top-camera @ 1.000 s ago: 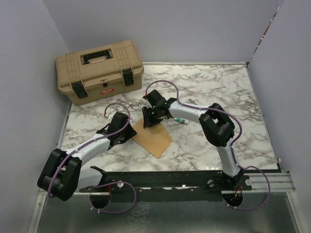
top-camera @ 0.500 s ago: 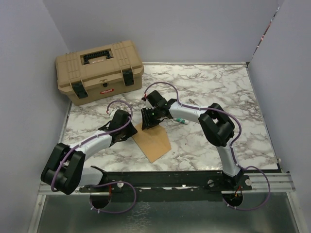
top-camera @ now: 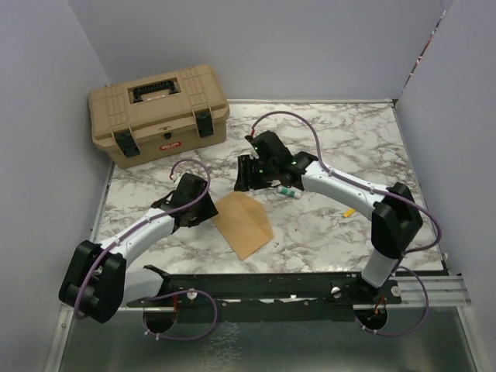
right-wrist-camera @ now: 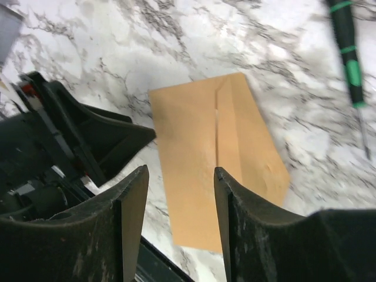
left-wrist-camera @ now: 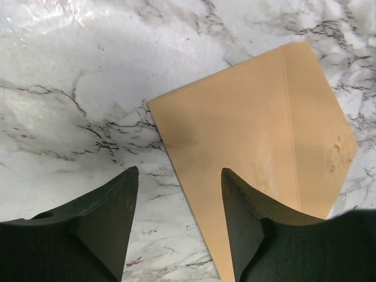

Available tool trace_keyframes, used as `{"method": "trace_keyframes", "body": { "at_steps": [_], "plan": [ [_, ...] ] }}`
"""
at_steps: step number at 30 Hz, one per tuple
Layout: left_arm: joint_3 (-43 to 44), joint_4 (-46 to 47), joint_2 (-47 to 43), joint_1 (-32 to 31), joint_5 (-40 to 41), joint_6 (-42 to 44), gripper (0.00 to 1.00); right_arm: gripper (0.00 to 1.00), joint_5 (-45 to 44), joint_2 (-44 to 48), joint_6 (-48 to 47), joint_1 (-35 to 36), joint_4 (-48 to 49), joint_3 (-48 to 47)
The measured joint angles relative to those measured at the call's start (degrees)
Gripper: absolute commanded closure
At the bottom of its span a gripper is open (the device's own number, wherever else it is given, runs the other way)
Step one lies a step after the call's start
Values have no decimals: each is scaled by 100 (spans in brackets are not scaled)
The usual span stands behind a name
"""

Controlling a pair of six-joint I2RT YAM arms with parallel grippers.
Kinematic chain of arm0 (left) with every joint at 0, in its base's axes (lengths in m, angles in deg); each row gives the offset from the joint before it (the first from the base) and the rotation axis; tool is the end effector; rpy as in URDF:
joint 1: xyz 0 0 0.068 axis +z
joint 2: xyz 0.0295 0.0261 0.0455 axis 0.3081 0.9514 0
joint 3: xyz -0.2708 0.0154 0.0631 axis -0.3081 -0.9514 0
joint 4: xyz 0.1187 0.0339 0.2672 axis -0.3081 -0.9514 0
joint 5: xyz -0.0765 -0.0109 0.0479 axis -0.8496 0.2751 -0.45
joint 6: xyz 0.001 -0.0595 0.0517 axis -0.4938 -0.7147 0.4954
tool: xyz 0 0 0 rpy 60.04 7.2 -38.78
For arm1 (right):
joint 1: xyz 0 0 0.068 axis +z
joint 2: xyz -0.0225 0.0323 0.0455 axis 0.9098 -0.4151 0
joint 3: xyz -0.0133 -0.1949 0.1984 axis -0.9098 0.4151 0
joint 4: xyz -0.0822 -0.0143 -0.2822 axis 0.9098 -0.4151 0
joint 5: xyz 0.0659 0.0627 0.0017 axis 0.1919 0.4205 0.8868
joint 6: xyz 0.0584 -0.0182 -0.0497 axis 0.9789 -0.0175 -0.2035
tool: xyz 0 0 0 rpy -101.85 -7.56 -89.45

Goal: Place the letter into the envelope and seal it

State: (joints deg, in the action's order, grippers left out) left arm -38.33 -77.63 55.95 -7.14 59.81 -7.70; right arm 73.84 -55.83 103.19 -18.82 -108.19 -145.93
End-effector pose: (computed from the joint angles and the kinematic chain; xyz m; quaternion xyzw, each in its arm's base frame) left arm 0.2418 -0.1086 0.1279 -0.1919 0.9342 -0.1529 0.2588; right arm 0.3087 0.3441 0.2291 -0.1617 0.9087 0.2976 0.2438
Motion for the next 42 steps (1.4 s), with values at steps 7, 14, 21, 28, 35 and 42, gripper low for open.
{"method": "trace_keyframes", "body": {
  "at_steps": [7,14,21,28,35,42],
  "plan": [
    [439,-463,-404,0,179,188,27,38,-1093,743,-190,-168,-431,789],
    [680,-597,-520,26,417,275,18,37,-1773,745,-887,-898,-719,1255],
    [876,-507,-509,26,649,431,16,39,-1917,647,-1530,-1624,-494,1309],
    [916,-328,-363,26,636,520,14,40,-1631,289,-2044,-1655,-415,1475],
    [927,-22,-245,26,518,533,14,46,-1421,55,-2474,-1650,-402,1602],
    [973,83,-120,26,293,632,13,54,-1064,52,-2826,-1650,-378,1663]
  ]
}}
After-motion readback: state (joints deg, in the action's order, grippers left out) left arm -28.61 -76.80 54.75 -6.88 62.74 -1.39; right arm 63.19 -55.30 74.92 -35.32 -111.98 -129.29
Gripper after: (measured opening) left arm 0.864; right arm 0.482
